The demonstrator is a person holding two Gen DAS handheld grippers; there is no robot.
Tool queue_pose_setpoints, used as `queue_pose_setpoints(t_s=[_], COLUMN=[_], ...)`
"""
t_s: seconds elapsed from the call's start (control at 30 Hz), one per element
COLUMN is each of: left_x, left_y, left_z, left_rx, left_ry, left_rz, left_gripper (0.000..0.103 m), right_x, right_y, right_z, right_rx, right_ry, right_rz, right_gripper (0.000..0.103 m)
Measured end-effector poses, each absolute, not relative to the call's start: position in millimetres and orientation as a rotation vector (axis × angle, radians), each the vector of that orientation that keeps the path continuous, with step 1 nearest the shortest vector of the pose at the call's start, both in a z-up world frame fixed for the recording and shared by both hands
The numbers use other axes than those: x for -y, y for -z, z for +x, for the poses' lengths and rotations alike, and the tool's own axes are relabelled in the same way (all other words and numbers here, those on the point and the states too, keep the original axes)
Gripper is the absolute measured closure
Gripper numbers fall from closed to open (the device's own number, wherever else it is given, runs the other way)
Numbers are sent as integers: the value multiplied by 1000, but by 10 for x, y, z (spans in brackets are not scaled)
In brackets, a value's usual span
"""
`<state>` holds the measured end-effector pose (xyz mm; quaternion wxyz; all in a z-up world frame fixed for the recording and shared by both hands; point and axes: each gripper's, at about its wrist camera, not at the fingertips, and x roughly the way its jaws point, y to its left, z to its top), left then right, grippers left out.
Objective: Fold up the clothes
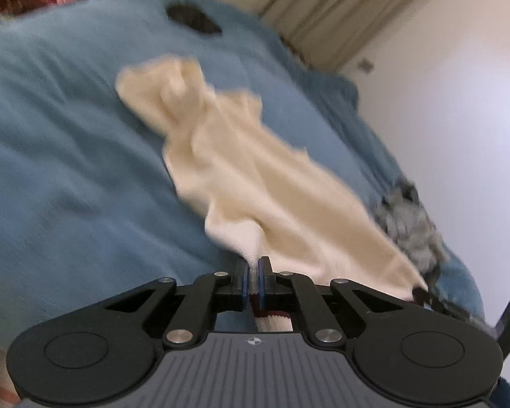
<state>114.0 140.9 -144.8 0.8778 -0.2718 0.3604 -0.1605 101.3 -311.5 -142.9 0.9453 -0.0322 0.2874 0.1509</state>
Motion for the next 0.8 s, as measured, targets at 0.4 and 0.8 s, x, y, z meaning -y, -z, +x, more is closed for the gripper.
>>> queue_pose_setpoints(t_s=[0.4, 0.8], left_x=[-1805, -1809], left_y=[1697, 1654], left_z=[782, 685], left_rx=[-854, -806], left_ry=[170, 209], left_rz=[-547, -553], left_gripper=[97, 89], right_x=[2626, 2920], right_y=[1729, 1743], right_z=[843, 795], right_rx=[-740, -762], right_ry=[-430, -401], right_rz=[-68, 56], right_gripper=[95, 83])
